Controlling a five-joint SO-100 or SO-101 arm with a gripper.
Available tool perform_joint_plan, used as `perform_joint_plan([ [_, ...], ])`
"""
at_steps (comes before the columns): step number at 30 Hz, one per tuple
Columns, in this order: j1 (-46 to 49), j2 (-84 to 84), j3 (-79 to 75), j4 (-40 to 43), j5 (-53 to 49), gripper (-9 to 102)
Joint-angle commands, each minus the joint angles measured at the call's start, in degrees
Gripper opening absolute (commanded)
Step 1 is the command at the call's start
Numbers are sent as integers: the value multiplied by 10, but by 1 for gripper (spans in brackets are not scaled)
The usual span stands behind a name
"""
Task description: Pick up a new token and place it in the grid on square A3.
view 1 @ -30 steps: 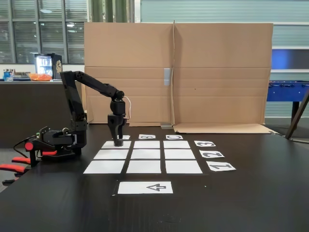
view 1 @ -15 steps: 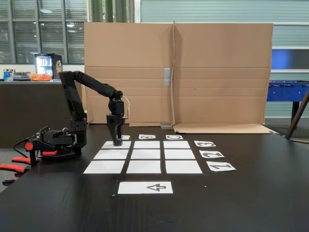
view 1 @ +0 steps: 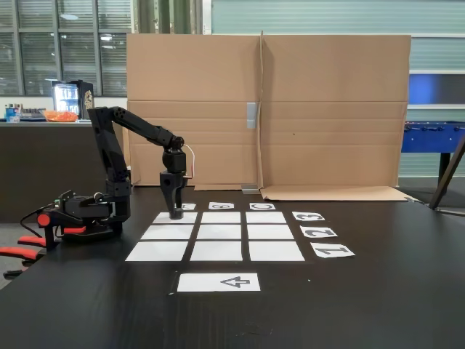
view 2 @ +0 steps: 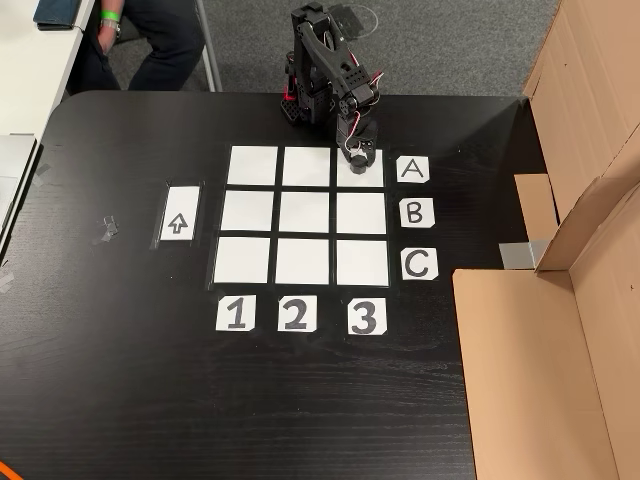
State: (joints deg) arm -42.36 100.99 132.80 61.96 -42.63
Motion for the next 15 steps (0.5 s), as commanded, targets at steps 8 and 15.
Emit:
perform_joint_plan([
  [8,8,10,-2,1,5,27],
  [15,19,25,-7,7,4,30],
])
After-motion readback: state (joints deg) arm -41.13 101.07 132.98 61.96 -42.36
